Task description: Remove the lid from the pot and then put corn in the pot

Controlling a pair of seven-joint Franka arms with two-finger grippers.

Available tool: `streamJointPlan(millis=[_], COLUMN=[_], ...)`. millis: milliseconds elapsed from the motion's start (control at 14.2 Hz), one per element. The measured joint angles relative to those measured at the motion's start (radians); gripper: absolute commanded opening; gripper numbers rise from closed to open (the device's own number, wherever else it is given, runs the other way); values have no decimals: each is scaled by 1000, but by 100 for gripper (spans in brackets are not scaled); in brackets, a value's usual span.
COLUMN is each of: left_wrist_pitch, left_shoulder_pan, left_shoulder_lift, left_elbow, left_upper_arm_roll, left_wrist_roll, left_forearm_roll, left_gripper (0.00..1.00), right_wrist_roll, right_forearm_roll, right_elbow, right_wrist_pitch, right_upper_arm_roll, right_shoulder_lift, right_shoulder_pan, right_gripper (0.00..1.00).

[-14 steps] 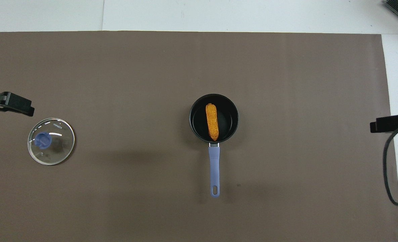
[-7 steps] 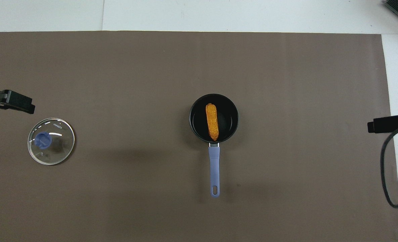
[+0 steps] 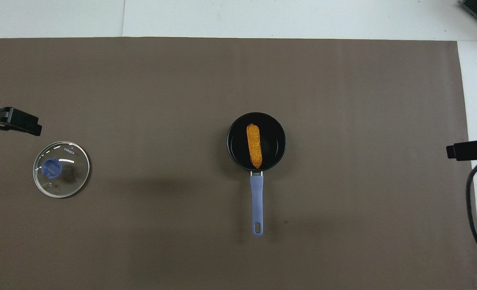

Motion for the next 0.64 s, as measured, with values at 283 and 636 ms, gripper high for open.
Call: streamJointPlan(millis=[283,636], left_wrist_pitch=[-11,-11], left_shoulder_pan=[0,0], left_shoulder_lift=[0,0], left_elbow=[12,16], left_upper_arm_roll=[0,0], left_wrist_roll=[0,0], left_forearm_roll=[0,0], left_gripper=[100,100], right_wrist_roll=[0,0], right_forearm_roll=[0,0], right_elbow=[-4,-16], right_wrist_pitch=[0,-5], right_upper_arm_roll=[0,0], right_shoulder_lift=[0,-5], right_shoulder_pan=[0,0], right_gripper=[100,100])
